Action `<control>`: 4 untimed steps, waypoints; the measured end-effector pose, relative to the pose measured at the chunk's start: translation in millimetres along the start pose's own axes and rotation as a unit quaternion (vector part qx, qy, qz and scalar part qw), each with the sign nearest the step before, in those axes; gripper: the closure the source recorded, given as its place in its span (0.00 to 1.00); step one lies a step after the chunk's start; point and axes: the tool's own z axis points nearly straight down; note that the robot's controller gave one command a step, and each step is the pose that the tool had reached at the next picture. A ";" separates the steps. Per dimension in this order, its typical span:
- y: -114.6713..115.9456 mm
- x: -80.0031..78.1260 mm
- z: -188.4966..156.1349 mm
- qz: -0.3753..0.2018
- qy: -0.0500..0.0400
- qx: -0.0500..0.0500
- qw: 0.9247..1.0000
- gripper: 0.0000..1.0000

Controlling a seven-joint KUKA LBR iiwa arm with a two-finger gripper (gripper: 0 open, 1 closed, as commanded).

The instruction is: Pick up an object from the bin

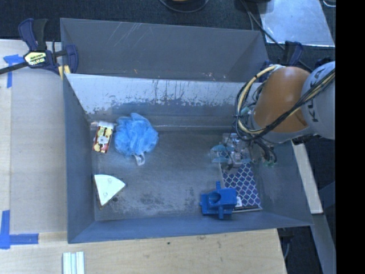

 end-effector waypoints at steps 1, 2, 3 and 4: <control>0.0 0.0 0.0 0.000 0.000 0.000 1.000 1.00; -2.9 2.9 -104.6 -0.017 0.002 0.000 1.000 1.00; -5.0 -39.8 -28.5 -0.019 -0.003 0.001 1.000 1.00; 8.8 38.7 -21.1 -0.039 0.003 -0.001 0.999 1.00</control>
Offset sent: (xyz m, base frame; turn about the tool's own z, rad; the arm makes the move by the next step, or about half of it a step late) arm -0.0045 -0.0033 0.1312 -0.0430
